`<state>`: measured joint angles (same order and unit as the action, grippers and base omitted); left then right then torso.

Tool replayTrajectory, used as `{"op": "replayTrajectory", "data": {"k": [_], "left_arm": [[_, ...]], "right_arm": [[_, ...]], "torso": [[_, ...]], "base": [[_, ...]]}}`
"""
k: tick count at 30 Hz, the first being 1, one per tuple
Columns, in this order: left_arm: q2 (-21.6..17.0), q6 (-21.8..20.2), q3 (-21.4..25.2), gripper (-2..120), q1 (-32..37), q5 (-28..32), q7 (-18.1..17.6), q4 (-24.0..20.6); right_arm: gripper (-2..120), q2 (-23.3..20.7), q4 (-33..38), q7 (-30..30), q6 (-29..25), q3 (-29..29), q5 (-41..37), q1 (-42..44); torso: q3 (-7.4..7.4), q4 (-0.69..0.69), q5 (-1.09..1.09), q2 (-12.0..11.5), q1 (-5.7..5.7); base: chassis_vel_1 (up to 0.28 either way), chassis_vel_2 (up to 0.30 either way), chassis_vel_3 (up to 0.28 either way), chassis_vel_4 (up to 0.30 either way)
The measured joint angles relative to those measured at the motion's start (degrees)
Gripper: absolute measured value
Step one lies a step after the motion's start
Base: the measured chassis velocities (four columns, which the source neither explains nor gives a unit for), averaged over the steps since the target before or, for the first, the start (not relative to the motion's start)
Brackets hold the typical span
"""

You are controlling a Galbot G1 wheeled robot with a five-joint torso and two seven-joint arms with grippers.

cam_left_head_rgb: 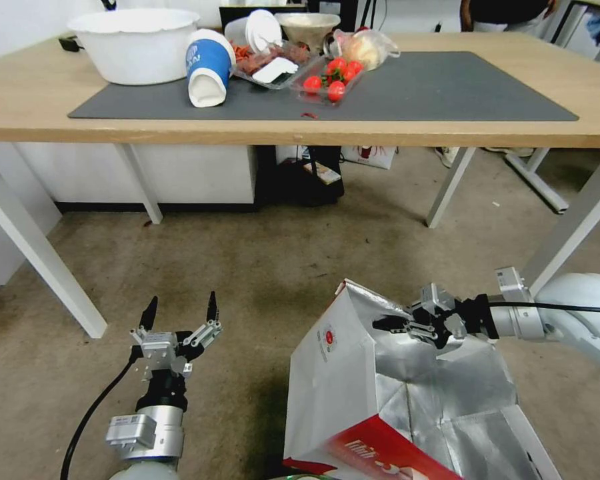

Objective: Pick up the food delivery bag from the floor and place it on the table.

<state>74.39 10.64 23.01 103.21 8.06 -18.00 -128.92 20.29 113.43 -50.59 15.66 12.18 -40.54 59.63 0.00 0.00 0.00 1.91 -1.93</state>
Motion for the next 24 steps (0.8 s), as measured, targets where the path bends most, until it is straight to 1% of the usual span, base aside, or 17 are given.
{"op": "replayTrajectory", "data": {"k": [16, 21, 24], "left_arm": [[0.23, 1.14, -0.23, 100, 0.16, -0.38, 0.83, 0.25], [0.32, 1.36, -0.31, 100, 0.29, -0.7, 1.07, 0.24], [0.32, 1.63, -0.31, 100, 0.33, -0.8, 1.1, 0.25]], "right_arm": [[0, -0.1, 0.56, -0.32, -0.01, 0.58, -0.17, 0.38], [0, -0.62, 1.47, 2.01, 0.57, 0.14, -0.42, 0.24], [0, -0.83, 1.64, 2.39, 0.71, 0.08, -0.42, 0.03]], "torso": [[0.0, 0.0, 0.0, -0.01, 0.0], [0.0, 0.0, -0.01, -0.01, 0.0], [0.0, 0.0, 0.0, -0.01, 0.0]], "base": [[0.0, 0.0, 0.0, 0.0], [0.0, 0.0, 0.0, 0.0], [0.0, 0.0, 0.0, 0.0]]}}
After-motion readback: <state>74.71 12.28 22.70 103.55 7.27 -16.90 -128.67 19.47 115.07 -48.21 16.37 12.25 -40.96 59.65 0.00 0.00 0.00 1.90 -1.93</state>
